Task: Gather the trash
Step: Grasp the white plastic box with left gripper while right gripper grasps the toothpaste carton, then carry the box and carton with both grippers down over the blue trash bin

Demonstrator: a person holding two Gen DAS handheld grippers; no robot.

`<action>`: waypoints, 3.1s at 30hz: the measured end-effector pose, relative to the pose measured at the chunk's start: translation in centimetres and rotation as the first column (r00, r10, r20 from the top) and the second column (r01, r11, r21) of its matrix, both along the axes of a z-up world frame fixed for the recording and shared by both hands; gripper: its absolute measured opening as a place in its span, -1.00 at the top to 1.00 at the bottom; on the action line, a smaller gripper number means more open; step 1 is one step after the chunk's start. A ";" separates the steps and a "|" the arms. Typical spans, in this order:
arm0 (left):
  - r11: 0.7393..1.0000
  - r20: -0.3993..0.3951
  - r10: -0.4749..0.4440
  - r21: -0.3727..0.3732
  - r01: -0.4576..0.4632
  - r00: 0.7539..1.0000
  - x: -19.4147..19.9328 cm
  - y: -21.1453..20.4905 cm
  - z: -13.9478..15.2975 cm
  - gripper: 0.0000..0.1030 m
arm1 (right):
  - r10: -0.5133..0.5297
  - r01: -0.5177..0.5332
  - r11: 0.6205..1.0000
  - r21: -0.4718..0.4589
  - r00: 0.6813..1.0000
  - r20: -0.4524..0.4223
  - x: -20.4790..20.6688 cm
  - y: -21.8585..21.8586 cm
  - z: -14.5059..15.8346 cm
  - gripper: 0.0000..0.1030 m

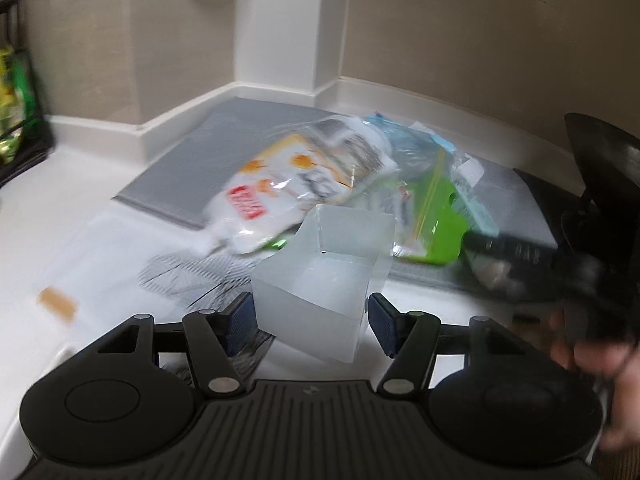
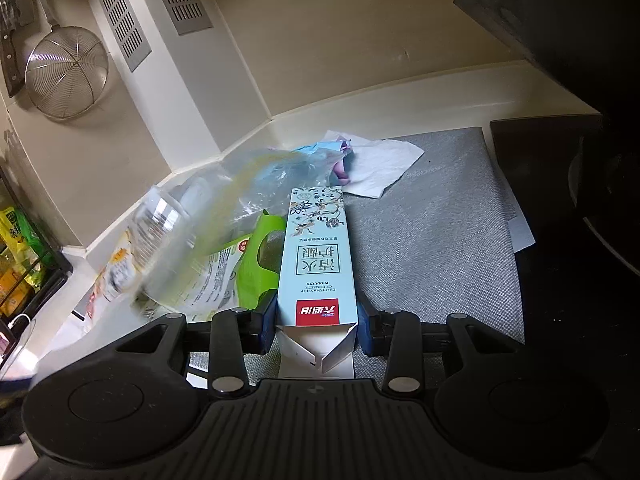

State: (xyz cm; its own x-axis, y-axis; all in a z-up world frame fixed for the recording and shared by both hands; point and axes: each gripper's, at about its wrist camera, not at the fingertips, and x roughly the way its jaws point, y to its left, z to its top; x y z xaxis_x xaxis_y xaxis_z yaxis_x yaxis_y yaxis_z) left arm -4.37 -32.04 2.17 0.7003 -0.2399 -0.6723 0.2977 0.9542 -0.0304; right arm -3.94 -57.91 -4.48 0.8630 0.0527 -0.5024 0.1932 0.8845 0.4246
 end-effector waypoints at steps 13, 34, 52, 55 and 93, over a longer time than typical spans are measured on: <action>0.998 -0.006 0.046 -0.049 -0.046 0.999 -6.3 6.2 0.5 -0.30 | -0.065 0.072 0.925 -0.374 0.997 0.031 -7.8 7.6 3.1 0.20; 0.989 0.113 0.141 0.019 -0.144 0.984 -16.7 13.0 0.3 -0.30 | 0.259 -0.162 0.901 -0.402 0.945 0.199 -22.1 17.5 8.5 0.20; 0.979 -0.008 0.168 0.119 -0.166 0.986 -19.7 15.2 -8.2 -0.30 | 0.429 -0.453 0.839 -0.301 0.892 -0.146 -24.5 24.3 -0.1 0.20; 0.979 -0.045 0.166 0.129 -0.159 0.985 -19.5 15.1 -9.4 -0.30 | 0.420 -0.461 0.834 -0.304 0.887 -0.194 -24.2 24.6 -1.7 0.20; 0.982 -0.366 0.125 0.177 -0.063 0.922 -15.2 14.1 -19.5 -0.30 | 0.400 -0.534 0.822 -0.196 0.788 -0.467 -20.9 25.0 -11.2 0.20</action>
